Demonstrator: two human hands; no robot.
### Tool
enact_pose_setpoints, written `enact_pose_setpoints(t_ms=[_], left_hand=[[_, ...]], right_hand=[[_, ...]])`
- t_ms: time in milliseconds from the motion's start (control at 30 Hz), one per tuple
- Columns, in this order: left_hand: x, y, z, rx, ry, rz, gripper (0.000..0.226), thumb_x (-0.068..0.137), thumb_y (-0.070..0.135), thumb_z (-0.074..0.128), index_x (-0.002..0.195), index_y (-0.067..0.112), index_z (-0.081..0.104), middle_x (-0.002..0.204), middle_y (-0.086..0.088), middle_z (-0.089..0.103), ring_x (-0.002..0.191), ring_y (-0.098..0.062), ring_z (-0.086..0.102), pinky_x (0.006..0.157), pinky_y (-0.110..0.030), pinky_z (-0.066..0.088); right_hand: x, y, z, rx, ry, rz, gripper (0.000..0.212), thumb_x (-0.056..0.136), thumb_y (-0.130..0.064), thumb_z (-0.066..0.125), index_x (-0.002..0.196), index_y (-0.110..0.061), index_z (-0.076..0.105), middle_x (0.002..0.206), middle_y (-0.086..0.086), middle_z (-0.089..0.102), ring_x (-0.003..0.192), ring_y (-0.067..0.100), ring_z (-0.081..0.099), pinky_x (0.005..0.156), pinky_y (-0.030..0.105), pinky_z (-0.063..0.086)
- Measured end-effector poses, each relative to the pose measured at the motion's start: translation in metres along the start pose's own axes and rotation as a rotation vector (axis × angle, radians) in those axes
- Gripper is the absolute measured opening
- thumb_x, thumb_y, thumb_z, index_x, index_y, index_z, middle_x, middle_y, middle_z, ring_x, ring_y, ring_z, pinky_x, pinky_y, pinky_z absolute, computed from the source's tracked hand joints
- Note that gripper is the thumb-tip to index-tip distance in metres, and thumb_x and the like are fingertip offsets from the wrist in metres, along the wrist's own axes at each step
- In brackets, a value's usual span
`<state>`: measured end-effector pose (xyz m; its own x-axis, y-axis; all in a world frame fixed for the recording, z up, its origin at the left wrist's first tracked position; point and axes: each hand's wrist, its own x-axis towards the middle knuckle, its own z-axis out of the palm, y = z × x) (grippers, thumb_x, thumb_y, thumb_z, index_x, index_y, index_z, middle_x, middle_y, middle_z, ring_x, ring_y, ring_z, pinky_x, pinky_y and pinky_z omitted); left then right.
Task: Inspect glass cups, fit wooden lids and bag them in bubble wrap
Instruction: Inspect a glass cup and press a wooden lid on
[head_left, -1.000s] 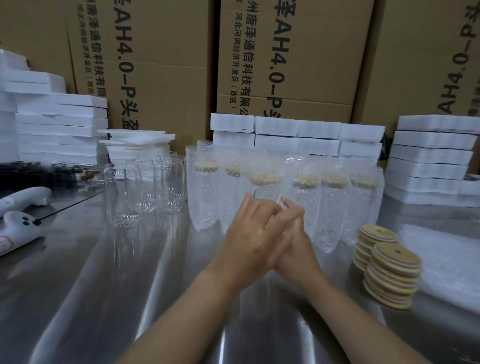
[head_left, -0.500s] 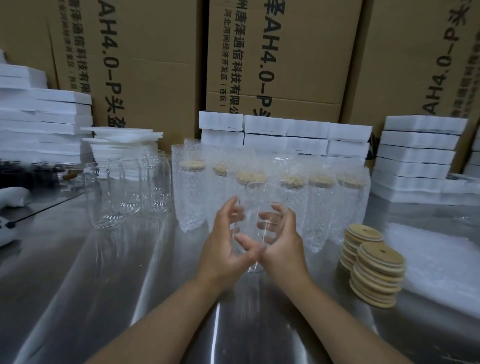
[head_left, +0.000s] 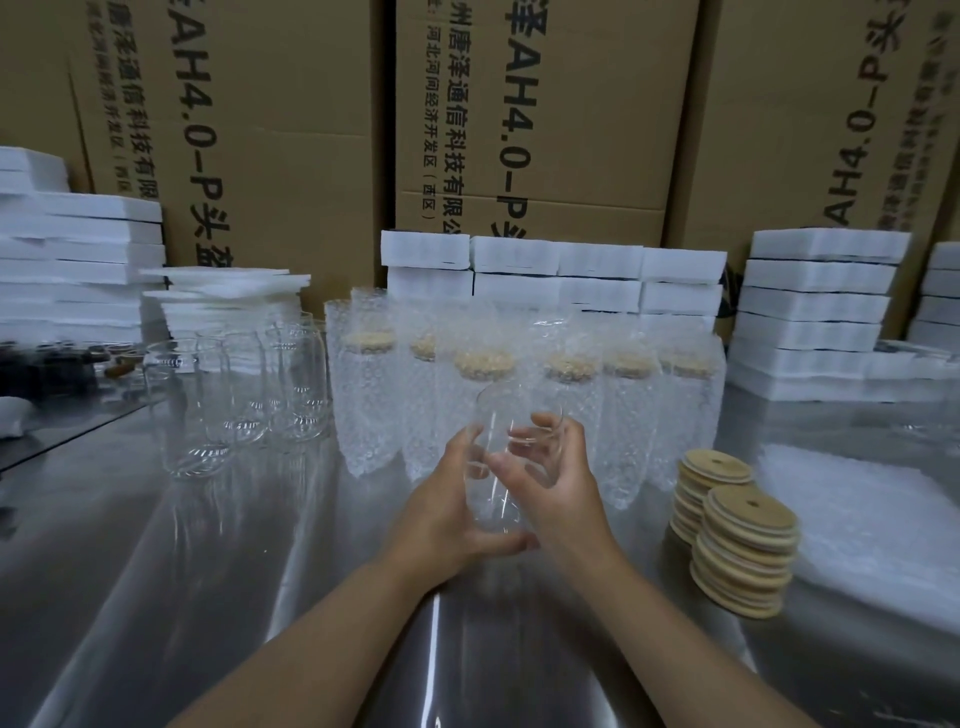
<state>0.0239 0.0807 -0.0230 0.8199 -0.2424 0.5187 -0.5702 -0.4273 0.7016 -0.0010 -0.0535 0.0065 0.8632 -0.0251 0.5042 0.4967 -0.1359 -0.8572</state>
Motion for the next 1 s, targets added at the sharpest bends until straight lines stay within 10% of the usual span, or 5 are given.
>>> enact_pose_setpoints(t_ms=[100, 700, 1000], left_hand=[[-0.001, -0.001, 0.000, -0.048, 0.021, 0.000, 0.104, 0.045, 0.061, 0.081, 0.133, 0.048, 0.027, 0.120, 0.022, 0.056, 0.114, 0.003, 0.056, 0.093, -0.024, 0.051], [-0.004, 0.002, -0.007, 0.023, 0.128, 0.052, 0.091, 0.049, 0.043, 0.081, 0.121, 0.065, 0.030, 0.122, 0.026, 0.049, 0.114, 0.008, 0.051, 0.080, -0.001, 0.039], [-0.003, -0.003, -0.006, 0.087, 0.195, 0.097, 0.095, 0.052, 0.047, 0.079, 0.123, 0.073, 0.023, 0.124, 0.031, 0.040, 0.121, 0.005, 0.044, 0.092, -0.019, 0.045]], right_hand=[[-0.002, -0.002, 0.002, 0.028, -0.013, -0.028, 0.070, 0.053, -0.065, 0.067, 0.114, -0.039, 0.044, 0.112, -0.011, 0.057, 0.112, 0.005, 0.057, 0.102, 0.041, 0.046], [-0.005, -0.017, 0.004, 0.112, -0.012, -0.220, 0.059, 0.064, -0.044, 0.071, 0.116, -0.028, 0.048, 0.117, -0.005, 0.060, 0.116, 0.007, 0.056, 0.100, 0.021, 0.042], [-0.006, -0.020, 0.003, 0.128, 0.000, -0.229, 0.060, 0.060, -0.042, 0.075, 0.112, -0.029, 0.050, 0.115, -0.008, 0.061, 0.116, 0.007, 0.057, 0.103, 0.027, 0.043]])
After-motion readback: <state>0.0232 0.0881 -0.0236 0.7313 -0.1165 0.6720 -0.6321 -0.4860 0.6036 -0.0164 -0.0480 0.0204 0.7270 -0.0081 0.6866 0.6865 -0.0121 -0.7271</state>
